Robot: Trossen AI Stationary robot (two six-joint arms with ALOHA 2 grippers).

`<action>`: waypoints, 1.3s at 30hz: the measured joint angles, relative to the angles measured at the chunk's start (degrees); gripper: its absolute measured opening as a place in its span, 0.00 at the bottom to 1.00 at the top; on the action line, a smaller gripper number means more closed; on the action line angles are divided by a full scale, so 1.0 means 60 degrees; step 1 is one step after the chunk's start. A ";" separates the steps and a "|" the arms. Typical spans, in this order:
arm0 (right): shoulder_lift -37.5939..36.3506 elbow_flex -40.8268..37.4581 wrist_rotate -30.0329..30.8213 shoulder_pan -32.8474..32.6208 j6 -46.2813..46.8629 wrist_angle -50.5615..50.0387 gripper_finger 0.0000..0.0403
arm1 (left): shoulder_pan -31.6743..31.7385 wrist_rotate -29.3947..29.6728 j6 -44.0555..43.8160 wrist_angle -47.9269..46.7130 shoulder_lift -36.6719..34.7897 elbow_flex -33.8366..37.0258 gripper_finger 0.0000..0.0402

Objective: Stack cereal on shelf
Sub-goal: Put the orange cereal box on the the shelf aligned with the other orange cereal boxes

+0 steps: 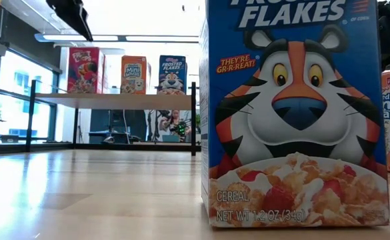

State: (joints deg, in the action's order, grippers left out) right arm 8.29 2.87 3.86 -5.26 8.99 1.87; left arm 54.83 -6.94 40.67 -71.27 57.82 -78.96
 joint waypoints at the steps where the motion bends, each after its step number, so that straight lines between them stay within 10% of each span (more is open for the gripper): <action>1: -0.0003 0.0000 0.0003 0.0003 0.0000 0.0000 0.69 | 0.0000 0.0000 -0.0080 0.0031 -0.0072 0.0000 0.56; 39: -0.0001 0.0000 0.0003 0.0003 0.0000 0.0000 0.69 | -0.5506 -0.0244 -0.6329 0.0995 -0.0390 0.0007 0.56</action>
State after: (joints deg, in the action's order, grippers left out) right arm 8.29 2.87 3.88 -5.23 8.99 1.87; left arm 21.79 -8.40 2.70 -65.30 55.48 -78.91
